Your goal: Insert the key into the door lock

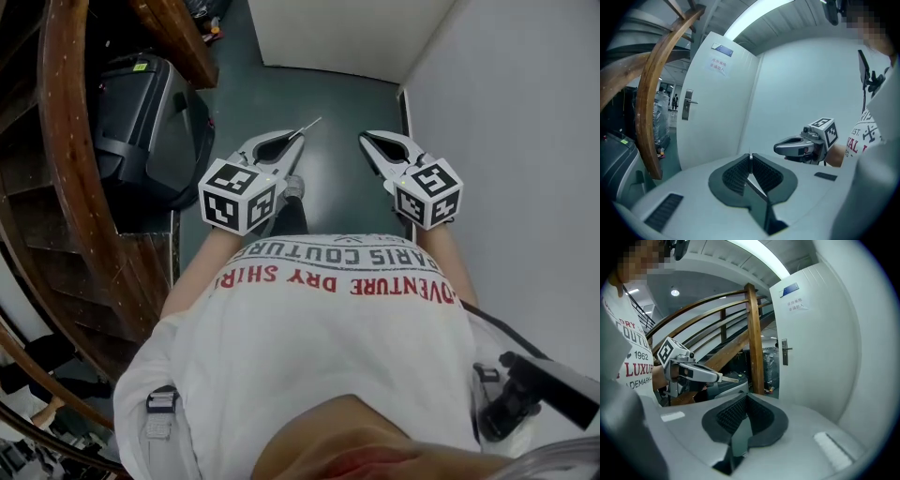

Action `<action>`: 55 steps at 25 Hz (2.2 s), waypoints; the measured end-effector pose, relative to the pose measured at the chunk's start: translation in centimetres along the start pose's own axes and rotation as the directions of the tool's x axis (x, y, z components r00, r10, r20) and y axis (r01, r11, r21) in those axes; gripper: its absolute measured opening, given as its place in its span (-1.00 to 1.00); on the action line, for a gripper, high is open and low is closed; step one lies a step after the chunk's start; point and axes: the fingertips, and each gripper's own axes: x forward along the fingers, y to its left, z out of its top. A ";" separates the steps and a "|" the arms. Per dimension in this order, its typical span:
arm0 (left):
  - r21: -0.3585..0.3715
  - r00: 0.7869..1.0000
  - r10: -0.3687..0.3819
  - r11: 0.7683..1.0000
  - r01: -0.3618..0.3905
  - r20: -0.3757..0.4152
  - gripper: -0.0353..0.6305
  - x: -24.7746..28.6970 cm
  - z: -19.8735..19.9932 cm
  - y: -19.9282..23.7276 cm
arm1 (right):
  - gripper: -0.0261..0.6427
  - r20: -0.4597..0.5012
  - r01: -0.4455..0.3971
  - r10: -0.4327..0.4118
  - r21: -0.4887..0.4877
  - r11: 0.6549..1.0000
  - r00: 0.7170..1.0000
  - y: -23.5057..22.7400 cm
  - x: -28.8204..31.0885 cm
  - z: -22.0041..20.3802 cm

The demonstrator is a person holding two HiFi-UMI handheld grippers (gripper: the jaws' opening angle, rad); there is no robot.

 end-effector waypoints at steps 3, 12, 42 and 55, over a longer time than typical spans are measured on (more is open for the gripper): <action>-0.019 1.000 0.018 1.000 -0.019 -0.013 -0.83 3.5 2.3 8.0 | -0.91 -0.002 0.001 0.000 0.013 1.000 1.000 -4.7 7.2 2.4; -0.012 0.996 0.081 0.997 -0.080 0.037 -0.83 10.9 13.0 28.8 | -0.91 0.043 -0.017 0.019 -0.042 0.999 0.999 -15.4 24.4 12.5; -0.132 0.972 0.231 0.965 -0.225 0.035 -0.83 35.6 28.0 53.0 | -0.63 0.064 -0.162 0.182 -0.243 0.957 0.981 -46.3 50.6 30.0; -0.181 0.978 0.196 0.967 -0.181 0.067 -0.83 33.6 28.0 56.0 | -0.30 0.152 -0.067 0.116 -0.297 0.953 0.982 -47.8 57.4 33.7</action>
